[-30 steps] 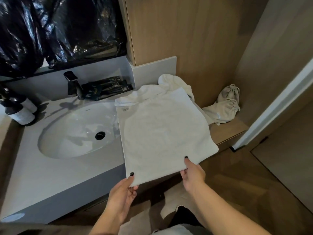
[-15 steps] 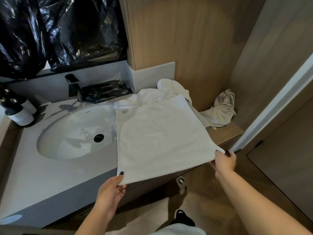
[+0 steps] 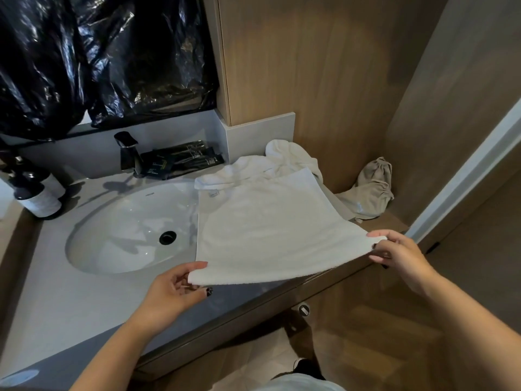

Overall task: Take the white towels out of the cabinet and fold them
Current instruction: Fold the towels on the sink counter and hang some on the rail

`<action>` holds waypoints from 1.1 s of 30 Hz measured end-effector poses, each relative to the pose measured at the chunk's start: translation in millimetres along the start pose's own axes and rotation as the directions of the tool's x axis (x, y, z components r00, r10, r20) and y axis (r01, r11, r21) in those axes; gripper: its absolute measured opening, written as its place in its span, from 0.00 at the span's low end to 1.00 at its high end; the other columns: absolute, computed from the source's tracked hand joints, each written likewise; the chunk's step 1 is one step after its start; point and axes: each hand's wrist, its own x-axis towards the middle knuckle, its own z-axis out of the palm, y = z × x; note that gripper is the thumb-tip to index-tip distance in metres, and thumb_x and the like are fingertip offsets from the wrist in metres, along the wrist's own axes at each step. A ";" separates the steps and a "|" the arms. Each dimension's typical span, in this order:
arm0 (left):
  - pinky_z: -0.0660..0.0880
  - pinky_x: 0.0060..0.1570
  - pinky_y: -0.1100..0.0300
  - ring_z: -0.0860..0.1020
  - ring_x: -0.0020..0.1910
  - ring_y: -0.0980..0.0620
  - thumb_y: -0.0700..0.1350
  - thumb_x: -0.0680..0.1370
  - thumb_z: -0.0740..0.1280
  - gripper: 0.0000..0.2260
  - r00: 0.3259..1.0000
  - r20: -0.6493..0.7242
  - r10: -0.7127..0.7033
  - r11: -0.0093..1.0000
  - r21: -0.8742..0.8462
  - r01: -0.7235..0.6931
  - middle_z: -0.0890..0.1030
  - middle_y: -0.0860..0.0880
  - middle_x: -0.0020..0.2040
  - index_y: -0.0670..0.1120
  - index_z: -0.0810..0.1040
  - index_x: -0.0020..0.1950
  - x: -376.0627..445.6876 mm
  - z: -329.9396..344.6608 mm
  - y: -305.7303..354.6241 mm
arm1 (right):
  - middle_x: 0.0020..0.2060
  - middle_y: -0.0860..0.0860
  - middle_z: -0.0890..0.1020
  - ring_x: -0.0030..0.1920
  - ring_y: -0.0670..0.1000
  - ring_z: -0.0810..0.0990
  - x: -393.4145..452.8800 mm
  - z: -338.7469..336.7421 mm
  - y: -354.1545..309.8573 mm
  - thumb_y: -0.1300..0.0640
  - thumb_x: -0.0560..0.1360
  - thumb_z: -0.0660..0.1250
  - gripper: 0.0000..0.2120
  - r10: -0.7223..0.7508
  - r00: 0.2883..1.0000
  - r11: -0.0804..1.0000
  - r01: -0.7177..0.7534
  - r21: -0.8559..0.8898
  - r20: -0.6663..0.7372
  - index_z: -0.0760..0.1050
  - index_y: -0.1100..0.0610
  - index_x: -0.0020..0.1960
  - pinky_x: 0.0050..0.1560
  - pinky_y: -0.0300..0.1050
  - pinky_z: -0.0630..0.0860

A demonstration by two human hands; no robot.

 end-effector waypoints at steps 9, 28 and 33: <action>0.69 0.41 0.67 0.76 0.41 0.56 0.43 0.77 0.72 0.08 0.914 -0.358 0.191 0.965 0.241 -0.107 0.78 0.48 0.46 0.56 0.82 0.42 50.0 -12.9 17.1 | 0.41 0.57 0.85 0.47 0.57 0.82 23.0 15.8 -44.3 0.64 0.73 0.72 0.06 -0.229 0.971 0.959 0.212 -0.187 -0.072 0.82 0.55 0.47 0.53 0.52 0.77; 0.71 0.36 0.55 0.75 0.38 0.48 0.51 0.83 0.59 0.09 0.830 -0.551 0.088 0.982 0.186 0.019 0.76 0.50 0.35 0.51 0.71 0.44 215.4 -7.2 36.0 | 0.36 0.51 0.73 0.37 0.50 0.71 193.7 97.1 -65.0 0.52 0.81 0.62 0.08 -0.226 0.970 0.961 0.208 -0.180 -0.087 0.70 0.54 0.45 0.39 0.46 0.69; 0.74 0.53 0.47 0.78 0.47 0.38 0.60 0.78 0.62 0.18 0.822 -0.557 -0.118 0.974 0.098 0.206 0.80 0.41 0.46 0.46 0.75 0.53 261.2 -7.1 19.9 | 0.34 0.54 0.70 0.35 0.51 0.69 233.1 125.1 -40.7 0.53 0.82 0.61 0.12 -0.137 0.986 0.969 0.115 -0.217 -0.091 0.68 0.59 0.43 0.38 0.46 0.67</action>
